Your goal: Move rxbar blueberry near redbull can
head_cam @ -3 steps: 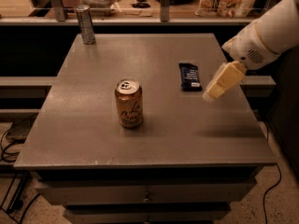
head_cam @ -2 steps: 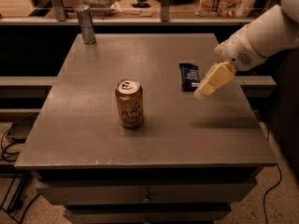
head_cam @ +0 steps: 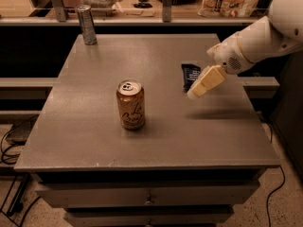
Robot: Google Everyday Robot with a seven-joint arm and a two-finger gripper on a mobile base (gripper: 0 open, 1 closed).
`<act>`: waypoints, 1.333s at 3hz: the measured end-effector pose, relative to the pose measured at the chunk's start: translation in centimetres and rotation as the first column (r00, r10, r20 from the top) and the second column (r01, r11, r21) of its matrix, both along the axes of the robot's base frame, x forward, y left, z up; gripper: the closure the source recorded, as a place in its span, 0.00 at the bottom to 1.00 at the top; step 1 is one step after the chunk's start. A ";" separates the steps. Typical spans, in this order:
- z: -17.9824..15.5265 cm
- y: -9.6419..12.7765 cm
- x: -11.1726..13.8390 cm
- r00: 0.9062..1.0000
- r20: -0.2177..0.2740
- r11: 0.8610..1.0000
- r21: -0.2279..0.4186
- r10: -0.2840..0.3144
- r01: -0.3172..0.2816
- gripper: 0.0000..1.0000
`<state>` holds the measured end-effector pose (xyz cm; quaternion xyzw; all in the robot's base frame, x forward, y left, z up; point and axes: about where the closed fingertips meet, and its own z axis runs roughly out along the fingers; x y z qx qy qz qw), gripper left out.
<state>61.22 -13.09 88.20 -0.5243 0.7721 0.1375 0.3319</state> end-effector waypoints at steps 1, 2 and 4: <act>-0.6 1.4 0.8 1.000 0.005 1.000 0.008 0.025 -0.025 0.00; -1.0 2.6 2.0 0.999 0.030 0.999 0.021 0.027 -0.028 0.00; -2.3 1.3 4.2 0.997 0.040 0.996 0.070 -0.059 0.056 0.00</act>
Offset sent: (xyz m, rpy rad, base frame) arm 0.0364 0.0357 -0.0106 0.0383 -0.0697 0.0183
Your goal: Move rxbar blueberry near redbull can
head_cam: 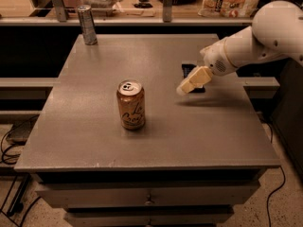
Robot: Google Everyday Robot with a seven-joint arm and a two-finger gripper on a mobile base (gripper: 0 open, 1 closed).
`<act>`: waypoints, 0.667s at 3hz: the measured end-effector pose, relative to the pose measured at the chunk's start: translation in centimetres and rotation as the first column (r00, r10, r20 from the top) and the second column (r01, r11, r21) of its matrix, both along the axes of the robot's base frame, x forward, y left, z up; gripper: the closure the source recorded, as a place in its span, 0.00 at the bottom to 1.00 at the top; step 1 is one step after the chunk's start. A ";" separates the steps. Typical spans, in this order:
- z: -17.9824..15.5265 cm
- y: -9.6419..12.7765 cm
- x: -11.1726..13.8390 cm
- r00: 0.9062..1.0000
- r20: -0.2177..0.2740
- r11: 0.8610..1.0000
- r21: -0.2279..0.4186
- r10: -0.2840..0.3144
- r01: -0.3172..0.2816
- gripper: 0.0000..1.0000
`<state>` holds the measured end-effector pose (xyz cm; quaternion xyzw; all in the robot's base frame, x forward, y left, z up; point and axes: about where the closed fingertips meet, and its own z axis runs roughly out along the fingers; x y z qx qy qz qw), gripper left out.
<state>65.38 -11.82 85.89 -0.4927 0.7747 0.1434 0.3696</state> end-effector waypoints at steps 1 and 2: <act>-1.0 -0.7 0.5 0.999 -0.021 0.999 0.023 -0.027 0.027 0.00; -2.5 -1.4 0.8 0.997 -0.061 0.998 0.040 -0.054 0.056 0.02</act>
Offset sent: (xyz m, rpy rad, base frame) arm 0.0109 -0.0258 -0.0338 0.0542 0.0841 -0.0874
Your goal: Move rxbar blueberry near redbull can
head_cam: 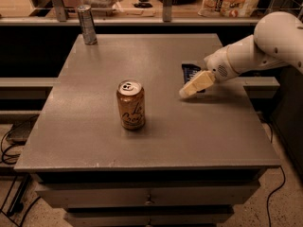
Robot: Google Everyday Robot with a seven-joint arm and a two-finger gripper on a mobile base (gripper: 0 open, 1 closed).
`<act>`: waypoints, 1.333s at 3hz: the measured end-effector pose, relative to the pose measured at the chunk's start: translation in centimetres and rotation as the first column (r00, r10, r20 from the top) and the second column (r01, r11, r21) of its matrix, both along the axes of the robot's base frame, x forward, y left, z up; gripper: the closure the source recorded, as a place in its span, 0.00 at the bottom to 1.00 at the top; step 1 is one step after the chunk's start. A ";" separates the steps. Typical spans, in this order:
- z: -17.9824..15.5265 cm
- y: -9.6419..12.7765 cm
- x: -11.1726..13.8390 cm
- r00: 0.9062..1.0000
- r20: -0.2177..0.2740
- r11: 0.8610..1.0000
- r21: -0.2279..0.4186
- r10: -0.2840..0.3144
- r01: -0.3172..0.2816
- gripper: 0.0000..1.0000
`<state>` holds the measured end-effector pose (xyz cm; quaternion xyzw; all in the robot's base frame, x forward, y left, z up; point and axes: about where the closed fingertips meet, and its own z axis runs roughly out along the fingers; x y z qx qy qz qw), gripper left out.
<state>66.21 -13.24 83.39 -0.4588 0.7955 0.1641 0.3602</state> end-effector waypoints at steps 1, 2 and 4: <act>-0.6 -0.2 0.2 1.000 -0.018 1.000 0.010 -0.008 0.008 0.24; -0.7 -0.2 0.3 1.000 -0.020 1.000 0.016 -0.009 0.009 0.46; 1.1 1.1 0.7 0.999 0.024 1.000 0.020 0.023 -0.024 0.99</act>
Offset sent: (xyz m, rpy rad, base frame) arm 0.0043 -0.0068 -0.0045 0.0231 0.0161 -0.0179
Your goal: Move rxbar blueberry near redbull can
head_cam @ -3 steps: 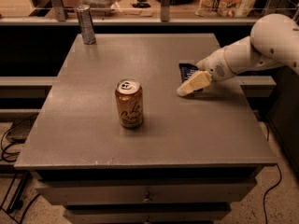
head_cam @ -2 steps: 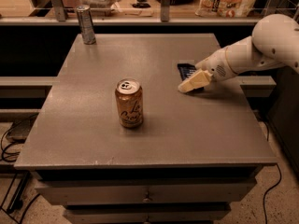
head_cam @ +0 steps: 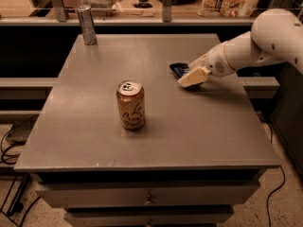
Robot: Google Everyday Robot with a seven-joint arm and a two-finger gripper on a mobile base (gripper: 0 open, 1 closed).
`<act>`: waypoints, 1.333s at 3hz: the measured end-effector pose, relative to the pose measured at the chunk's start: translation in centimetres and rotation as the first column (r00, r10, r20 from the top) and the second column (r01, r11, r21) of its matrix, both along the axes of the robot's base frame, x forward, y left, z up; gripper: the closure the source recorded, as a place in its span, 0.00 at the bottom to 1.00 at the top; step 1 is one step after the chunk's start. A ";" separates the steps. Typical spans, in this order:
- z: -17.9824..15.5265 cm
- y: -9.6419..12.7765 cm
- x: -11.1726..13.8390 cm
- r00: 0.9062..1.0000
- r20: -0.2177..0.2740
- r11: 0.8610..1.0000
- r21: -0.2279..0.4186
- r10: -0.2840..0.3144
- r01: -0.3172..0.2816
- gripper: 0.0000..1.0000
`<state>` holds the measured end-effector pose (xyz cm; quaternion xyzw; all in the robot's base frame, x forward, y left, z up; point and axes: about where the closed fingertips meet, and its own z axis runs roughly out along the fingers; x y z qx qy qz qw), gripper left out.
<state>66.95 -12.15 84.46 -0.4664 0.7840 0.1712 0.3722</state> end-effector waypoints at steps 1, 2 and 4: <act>1.3 0.8 0.4 1.000 0.019 1.000 -0.004 0.020 -0.020 1.00; 6.6 3.2 2.3 0.990 0.096 0.995 0.002 0.103 -0.103 1.00; 12.1 5.1 3.9 0.970 0.190 0.986 0.038 0.151 -0.161 1.00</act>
Offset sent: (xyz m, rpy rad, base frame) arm 0.0397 0.0488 0.1274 -0.0116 -0.1719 0.1863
